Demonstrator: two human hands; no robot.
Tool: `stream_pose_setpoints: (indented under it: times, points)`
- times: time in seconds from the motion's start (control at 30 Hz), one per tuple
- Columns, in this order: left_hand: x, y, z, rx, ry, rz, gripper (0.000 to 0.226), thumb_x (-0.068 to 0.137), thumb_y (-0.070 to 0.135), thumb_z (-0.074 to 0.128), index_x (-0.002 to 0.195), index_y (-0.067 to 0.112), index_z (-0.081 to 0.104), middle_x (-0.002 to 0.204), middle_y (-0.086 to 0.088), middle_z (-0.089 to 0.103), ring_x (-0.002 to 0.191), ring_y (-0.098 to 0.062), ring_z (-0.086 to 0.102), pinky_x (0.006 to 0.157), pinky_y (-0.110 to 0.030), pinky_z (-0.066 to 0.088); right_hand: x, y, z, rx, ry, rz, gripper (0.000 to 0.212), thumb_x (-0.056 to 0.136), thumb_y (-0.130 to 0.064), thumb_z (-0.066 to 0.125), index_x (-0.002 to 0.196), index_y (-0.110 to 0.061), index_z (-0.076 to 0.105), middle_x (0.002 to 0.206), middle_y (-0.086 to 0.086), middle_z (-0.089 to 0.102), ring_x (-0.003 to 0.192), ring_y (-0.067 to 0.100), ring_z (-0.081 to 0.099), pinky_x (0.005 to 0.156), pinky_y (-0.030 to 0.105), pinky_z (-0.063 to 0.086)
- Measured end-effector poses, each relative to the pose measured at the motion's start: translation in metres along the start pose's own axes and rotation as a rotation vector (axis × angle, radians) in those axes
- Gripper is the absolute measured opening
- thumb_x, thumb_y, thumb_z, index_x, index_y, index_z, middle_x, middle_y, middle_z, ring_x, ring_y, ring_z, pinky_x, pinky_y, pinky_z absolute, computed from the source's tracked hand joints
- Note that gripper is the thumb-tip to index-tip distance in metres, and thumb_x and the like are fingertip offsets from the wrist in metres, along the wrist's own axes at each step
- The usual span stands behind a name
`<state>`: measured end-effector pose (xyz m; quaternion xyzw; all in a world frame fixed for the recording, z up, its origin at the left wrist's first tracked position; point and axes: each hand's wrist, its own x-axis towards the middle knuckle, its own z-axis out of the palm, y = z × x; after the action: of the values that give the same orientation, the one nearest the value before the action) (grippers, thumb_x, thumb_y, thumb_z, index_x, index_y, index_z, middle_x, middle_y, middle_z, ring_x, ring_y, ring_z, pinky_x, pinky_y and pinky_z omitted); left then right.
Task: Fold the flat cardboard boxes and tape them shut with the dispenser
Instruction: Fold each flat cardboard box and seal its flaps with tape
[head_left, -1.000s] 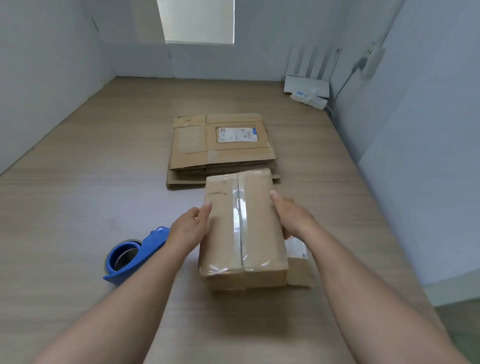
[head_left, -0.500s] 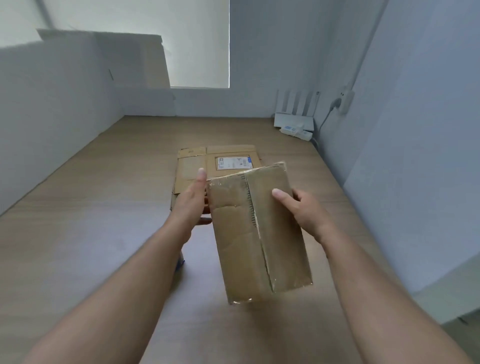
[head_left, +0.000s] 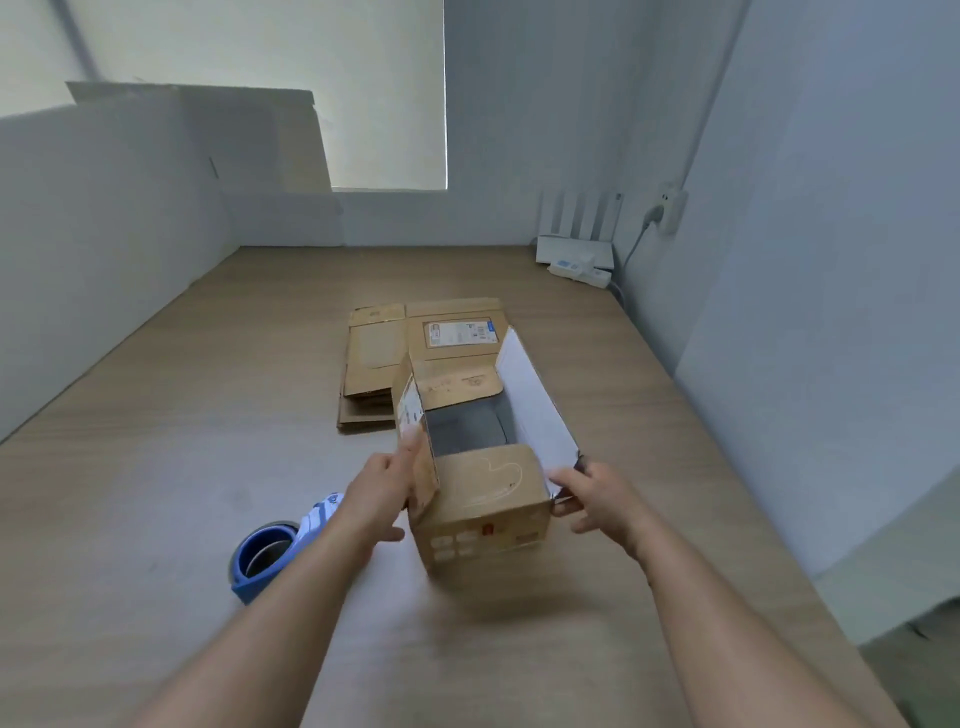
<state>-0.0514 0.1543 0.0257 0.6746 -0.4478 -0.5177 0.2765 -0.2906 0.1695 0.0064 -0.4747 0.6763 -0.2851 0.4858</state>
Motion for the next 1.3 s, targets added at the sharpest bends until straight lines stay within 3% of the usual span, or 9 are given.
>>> stream_pose_setpoints:
  times: [0.2,0.3,0.43,0.53,0.73,0.83,1.07,1.2,1.3]
  points:
    - [0.004,-0.006,0.015,0.379,0.018,0.084,0.088,0.083,0.065,0.055,0.149,0.018,0.021,0.147,-0.007,0.04,0.127,-0.027,0.047,0.087,-0.036,0.048,0.006,-0.003,0.018,-0.052,0.245,0.108,0.048,0.093,-0.051,0.047,0.09,-0.006,0.063,0.079,0.01,0.069,0.075,0.027,0.068,0.068,0.036,0.054]
    - [0.01,-0.01,0.012,0.463,0.09,0.113,0.053,0.097,0.043,0.045,0.14,0.014,0.034,0.129,-0.009,0.054,0.108,-0.024,0.054,0.081,-0.035,0.047,0.01,0.003,0.024,0.028,0.256,0.143,0.048,0.096,-0.043,0.046,0.096,0.002,0.063,0.079,0.013,0.07,0.069,0.025,0.066,0.064,0.034,0.052]
    - [0.019,-0.015,-0.003,0.084,0.165,0.102,0.021,0.099,0.017,0.035,0.114,0.007,0.048,0.109,-0.016,0.053,0.088,-0.028,0.051,0.078,-0.045,0.052,0.013,0.013,0.024,0.138,0.29,0.187,0.044,0.096,-0.04,0.047,0.1,0.001,0.062,0.092,0.017,0.068,0.081,0.029,0.069,0.067,0.038,0.055]
    - [0.022,-0.021,-0.016,-0.071,0.187,0.076,0.03,0.101,0.026,0.039,0.128,0.015,0.044,0.117,-0.011,0.05,0.101,-0.031,0.054,0.064,-0.037,0.057,0.012,0.017,0.027,0.271,0.305,0.233,0.038,0.094,-0.04,0.049,0.104,-0.005,0.059,0.1,0.015,0.068,0.083,0.029,0.069,0.071,0.04,0.056]
    - [0.018,-0.029,-0.021,0.029,0.141,0.233,0.035,0.103,0.033,0.036,0.129,0.015,0.05,0.103,-0.004,0.056,0.085,-0.02,0.056,0.062,-0.034,0.056,0.009,-0.001,0.029,-0.694,0.681,-0.108,0.075,0.09,-0.018,0.054,0.152,-0.013,0.012,0.153,0.01,0.024,0.137,0.029,0.025,0.108,0.038,0.026]
    - [0.017,-0.031,-0.021,0.094,0.15,0.272,0.033,0.103,0.033,0.037,0.128,0.016,0.05,0.092,0.004,0.055,0.078,-0.014,0.055,0.069,-0.04,0.058,0.008,-0.025,0.036,-1.058,0.428,-0.297,0.057,0.095,-0.025,0.044,0.149,-0.019,0.024,0.152,0.002,0.031,0.142,0.022,0.018,0.117,0.038,0.006]
    - [0.015,-0.03,-0.022,0.089,0.148,0.245,0.035,0.104,0.031,0.035,0.131,0.013,0.047,0.101,-0.006,0.054,0.081,-0.018,0.055,0.054,-0.029,0.055,0.005,-0.048,0.044,-1.281,0.075,-0.14,0.051,0.098,-0.039,0.034,0.146,-0.022,0.031,0.141,0.006,0.046,0.144,0.02,0.016,0.112,0.06,-0.009]
    - [0.013,-0.027,-0.022,0.133,0.165,0.244,0.034,0.103,0.03,0.034,0.13,0.014,0.048,0.108,-0.01,0.056,0.088,-0.025,0.057,0.057,-0.034,0.056,0.003,-0.06,0.043,-1.216,0.012,-0.193,0.04,0.095,-0.053,0.036,0.106,-0.028,0.065,0.108,-0.001,0.058,0.123,0.022,0.036,0.113,0.061,0.0]
    - [0.009,-0.027,-0.023,0.182,0.166,0.26,0.035,0.104,0.031,0.034,0.135,0.018,0.044,0.113,-0.009,0.056,0.09,-0.024,0.058,0.062,-0.038,0.058,-0.003,-0.062,0.034,-0.821,0.021,-0.276,0.049,0.094,-0.056,0.042,0.058,-0.028,0.06,0.08,-0.004,0.062,0.089,0.009,0.049,0.111,0.05,0.018]
